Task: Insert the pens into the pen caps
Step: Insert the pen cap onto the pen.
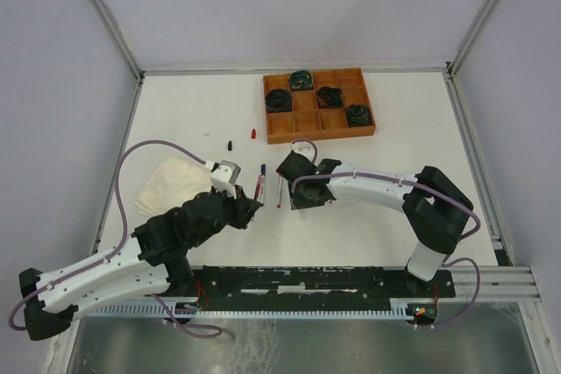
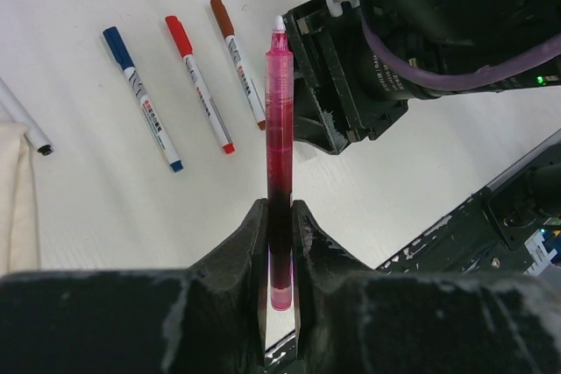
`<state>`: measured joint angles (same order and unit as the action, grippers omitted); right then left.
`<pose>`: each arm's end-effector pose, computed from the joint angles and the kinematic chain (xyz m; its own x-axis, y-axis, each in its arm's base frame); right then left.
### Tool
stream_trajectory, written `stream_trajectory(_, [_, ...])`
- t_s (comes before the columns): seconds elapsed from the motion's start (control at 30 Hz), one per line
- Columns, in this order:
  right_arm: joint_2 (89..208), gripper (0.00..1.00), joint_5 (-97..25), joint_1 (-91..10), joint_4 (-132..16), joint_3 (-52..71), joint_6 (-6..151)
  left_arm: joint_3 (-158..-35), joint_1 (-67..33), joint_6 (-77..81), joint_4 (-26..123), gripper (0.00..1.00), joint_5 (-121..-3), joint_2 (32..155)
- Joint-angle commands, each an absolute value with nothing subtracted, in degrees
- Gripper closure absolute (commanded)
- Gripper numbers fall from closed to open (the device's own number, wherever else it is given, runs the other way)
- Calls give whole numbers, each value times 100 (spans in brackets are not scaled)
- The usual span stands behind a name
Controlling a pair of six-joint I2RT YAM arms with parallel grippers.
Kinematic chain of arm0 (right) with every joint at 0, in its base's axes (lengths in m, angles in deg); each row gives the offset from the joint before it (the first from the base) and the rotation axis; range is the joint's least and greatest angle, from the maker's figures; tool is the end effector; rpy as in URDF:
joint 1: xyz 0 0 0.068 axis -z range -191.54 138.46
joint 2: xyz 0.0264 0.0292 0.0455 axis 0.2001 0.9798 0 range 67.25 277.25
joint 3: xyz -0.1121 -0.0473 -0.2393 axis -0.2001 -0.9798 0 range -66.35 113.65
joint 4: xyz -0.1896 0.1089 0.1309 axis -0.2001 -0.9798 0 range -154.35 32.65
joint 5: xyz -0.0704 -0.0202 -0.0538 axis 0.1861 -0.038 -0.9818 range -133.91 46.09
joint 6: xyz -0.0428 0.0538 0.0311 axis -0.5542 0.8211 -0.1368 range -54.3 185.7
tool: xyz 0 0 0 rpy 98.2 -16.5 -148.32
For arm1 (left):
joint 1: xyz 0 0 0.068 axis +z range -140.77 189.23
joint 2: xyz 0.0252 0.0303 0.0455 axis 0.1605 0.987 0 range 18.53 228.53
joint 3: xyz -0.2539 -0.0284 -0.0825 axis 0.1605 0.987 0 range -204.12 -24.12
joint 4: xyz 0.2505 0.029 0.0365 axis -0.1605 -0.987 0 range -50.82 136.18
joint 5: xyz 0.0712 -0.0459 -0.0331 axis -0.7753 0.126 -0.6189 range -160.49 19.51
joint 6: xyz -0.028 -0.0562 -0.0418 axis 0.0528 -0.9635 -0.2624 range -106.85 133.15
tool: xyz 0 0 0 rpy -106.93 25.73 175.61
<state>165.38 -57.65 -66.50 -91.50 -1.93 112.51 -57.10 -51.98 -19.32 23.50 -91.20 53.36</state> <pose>0.2071 0.2690 0.1625 -0.9065 -0.0589 -0.4182 -0.1214 0.9848 0.1242 0.1009 -0.1365 0.2585 -0.5256 -0.0864 -0.8463 0.4535 0.8132 -0.3647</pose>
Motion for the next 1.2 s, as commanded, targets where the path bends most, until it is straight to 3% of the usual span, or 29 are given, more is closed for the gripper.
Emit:
stream_trajectory(0.0, [16787, 50, -5943, -6735, -9405, 186, 11405, -5859, -5185, -2156, 2390, 97, -9296, 5246])
stream_trajectory(0.4, [17439, 55, -6096, -6834, -9672, 453, 11502, -5830, -5185, -2165, 2346, 97, -9333, 5145])
stream_trajectory(0.7, [17491, 74, -6068, -6849, -9681, 313, 11526, -5848, -5189, -2157, 2335, 97, -9337, 5162])
stream_trajectory(0.93, [17115, 88, -6095, -6855, -9594, -29, 11535, -5858, -5185, -2173, 2329, 97, -9345, 5155])
stream_trajectory(1.17, [15876, 93, -5833, -6853, -8574, -969, 11367, -5913, -5185, -2110, 2355, 97, -9319, 5199])
